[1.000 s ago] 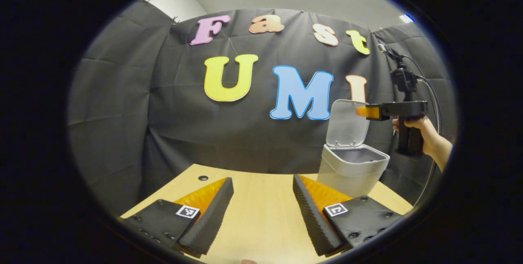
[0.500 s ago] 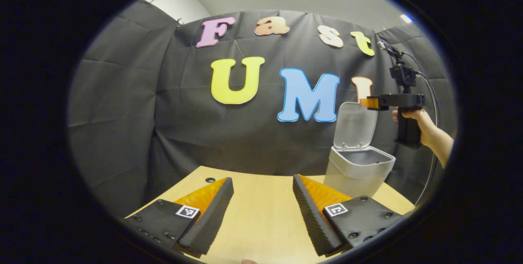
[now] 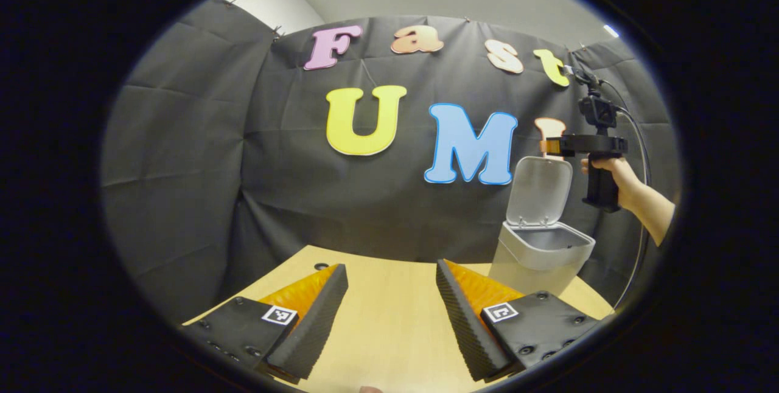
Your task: Press the lid of the desktop garbage bin to open it, pick up the crumpled paper on the desktop and throw it into the bin, then pick up the pop can on the desktop and drop it into the bin, and finally close the garbage bin lid.
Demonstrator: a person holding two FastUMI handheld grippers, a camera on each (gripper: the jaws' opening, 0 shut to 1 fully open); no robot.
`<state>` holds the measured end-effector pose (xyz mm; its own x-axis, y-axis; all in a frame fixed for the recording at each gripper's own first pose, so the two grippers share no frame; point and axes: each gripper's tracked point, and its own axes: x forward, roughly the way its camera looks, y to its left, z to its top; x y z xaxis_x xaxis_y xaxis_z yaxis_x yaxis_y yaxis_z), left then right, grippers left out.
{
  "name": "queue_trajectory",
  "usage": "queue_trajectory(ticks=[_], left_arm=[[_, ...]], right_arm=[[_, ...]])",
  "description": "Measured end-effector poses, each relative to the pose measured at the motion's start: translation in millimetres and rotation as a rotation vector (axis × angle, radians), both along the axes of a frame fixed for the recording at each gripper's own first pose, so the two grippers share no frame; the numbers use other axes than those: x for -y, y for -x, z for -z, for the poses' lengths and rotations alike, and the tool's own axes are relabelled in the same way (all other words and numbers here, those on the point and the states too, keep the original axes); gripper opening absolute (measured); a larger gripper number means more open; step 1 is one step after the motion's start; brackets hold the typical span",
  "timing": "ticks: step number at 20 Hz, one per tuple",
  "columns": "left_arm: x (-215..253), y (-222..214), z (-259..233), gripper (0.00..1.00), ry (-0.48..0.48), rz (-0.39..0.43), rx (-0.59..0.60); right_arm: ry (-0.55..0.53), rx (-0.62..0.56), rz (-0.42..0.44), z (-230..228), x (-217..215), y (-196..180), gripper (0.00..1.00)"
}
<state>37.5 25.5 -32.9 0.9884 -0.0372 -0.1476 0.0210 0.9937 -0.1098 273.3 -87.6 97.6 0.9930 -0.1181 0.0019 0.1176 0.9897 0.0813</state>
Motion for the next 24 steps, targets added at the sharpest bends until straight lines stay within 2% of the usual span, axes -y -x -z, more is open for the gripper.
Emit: queue_trajectory(ticks=[7, 12, 24], left_arm=[[-19.4, 3.8, 0.5, 0.96, 0.012, -0.057, -0.003], [-31.1, 7.7, 4.1, 0.96, 0.019, -0.085, -0.006], [-20.2, 2.8, 7.4, 0.96, 0.001, -0.041, 0.000]], right_arm=[[-0.021, -0.039, 0.016, 2.4, 6.4, -30.0, 0.89], [-0.048, -0.092, 0.013, 14.8, 6.4, -37.7, 0.89], [-0.119, -0.184, -0.057, 30.0, -2.2, -7.1, 0.90]])
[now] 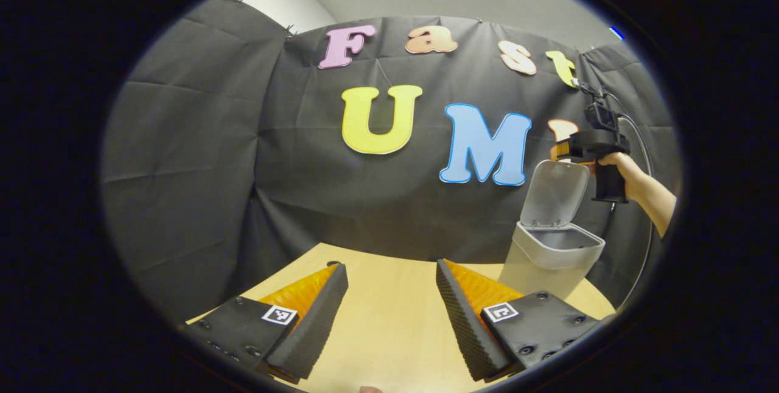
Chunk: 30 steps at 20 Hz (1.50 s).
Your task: Press the lid of the desktop garbage bin to open it, pick up the crumpled paper on the desktop and throw it into the bin, then pick up the pop can on the desktop and drop it into the bin, and finally close the garbage bin lid.
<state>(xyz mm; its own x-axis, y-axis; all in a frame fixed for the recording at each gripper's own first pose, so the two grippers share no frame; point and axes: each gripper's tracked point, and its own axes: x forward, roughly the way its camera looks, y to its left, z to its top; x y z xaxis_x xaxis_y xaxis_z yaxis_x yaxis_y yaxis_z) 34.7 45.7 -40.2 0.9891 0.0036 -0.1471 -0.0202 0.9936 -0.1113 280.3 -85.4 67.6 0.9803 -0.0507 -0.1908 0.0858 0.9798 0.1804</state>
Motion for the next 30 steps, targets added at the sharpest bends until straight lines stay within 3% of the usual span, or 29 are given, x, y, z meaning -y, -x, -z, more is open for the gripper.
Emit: queue_trajectory(ticks=[6, 15, 23, 25, 30], left_arm=[[12.8, -4.1, 1.3, 0.96, -0.015, 0.039, 0.008], [36.8, -8.0, 6.7, 0.96, -0.021, 0.112, 0.009], [58.2, -16.0, 9.4, 0.96, -0.024, 0.153, -0.004], [63.5, -17.3, 10.2, 0.95, -0.017, 0.163, -0.006], [71.9, -21.5, 14.8, 0.96, -0.012, 0.198, -0.012]], right_arm=[[-0.017, -0.065, -0.024, 17.4, -7.9, 39.1, 0.90], [-0.027, -0.208, -0.039, 96.4, -25.0, 90.4, 0.90], [-0.008, -0.215, 0.000, 131.0, -28.5, 106.3, 0.91], [-0.025, -0.230, 0.002, 137.6, -31.2, 111.3, 0.99], [-0.027, -0.269, -0.009, 155.3, -39.5, 122.6, 0.99]])
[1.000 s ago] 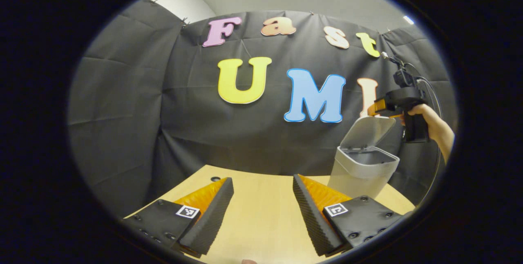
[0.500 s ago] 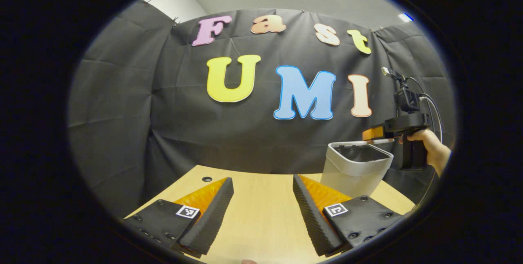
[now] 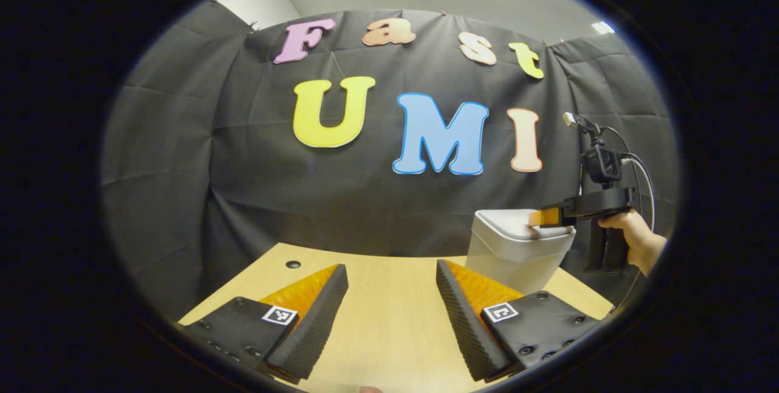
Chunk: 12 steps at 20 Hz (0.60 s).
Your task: Press the lid of the desktop garbage bin to open it, pick up the crumpled paper on the desktop and throw it into the bin, then pick up the pop can on the desktop and drop it into the bin, and finally close the garbage bin lid.
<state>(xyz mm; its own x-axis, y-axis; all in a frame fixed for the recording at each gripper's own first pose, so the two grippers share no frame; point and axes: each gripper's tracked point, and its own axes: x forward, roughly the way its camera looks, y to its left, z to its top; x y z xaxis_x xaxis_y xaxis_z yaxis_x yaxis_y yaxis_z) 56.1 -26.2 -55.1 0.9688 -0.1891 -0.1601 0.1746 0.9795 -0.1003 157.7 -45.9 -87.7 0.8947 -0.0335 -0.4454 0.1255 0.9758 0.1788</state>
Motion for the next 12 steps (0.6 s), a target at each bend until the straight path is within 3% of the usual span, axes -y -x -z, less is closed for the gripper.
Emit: queue_trajectory(ticks=[9, 12], left_arm=[[17.6, -7.0, 2.4, 0.96, 0.023, 0.101, 0.007], [21.5, -9.8, 4.0, 0.96, 0.030, 0.134, 0.008]], right_arm=[[-0.025, -0.058, 0.018, 2.5, -3.9, 7.8, 1.00], [0.014, -0.098, 0.013, 5.7, -6.7, 7.1, 1.00]])
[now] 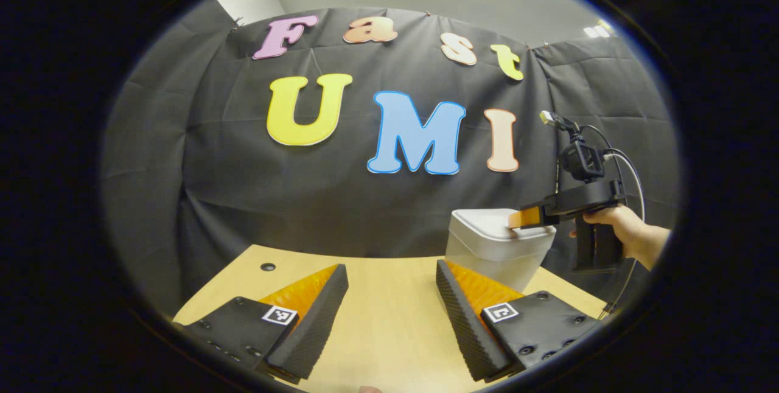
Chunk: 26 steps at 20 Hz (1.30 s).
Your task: Press the lid of the desktop garbage bin to open it, pick up the crumpled paper on the desktop and throw it into the bin, then pick up the pop can on the desktop and drop it into the bin, and finally close the garbage bin lid.
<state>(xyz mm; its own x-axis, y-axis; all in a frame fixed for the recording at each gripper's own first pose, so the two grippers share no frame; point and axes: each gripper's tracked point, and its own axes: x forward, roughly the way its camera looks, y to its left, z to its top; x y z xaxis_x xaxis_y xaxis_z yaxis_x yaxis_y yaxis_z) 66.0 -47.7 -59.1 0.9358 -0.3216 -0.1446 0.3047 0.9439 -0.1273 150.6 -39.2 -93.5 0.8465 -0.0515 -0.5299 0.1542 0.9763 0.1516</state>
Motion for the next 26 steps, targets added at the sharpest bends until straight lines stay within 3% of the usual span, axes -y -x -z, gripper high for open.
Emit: queue_trajectory(ticks=[3, 10, 20, 26], left_arm=[[4.8, -1.6, -0.5, 0.96, 0.010, 0.032, 0.005], [11.0, -9.7, 0.3, 0.95, 0.003, 0.055, 0.006], [-10.2, -1.3, -14.3, 0.95, -0.039, -0.055, 0.023], [-13.4, 4.6, -17.7, 0.96, -0.047, -0.104, 0.025]], right_arm=[[-0.035, -0.059, -0.001, 4.8, 0.0, 1.7, 1.00], [-0.015, -0.010, 0.014, 6.4, 0.2, -0.2, 1.00], [-0.005, 0.153, 0.055, -3.9, 1.7, -6.1, 0.99], [-0.009, 0.232, 0.043, -26.3, 1.2, 22.4, 0.99]])
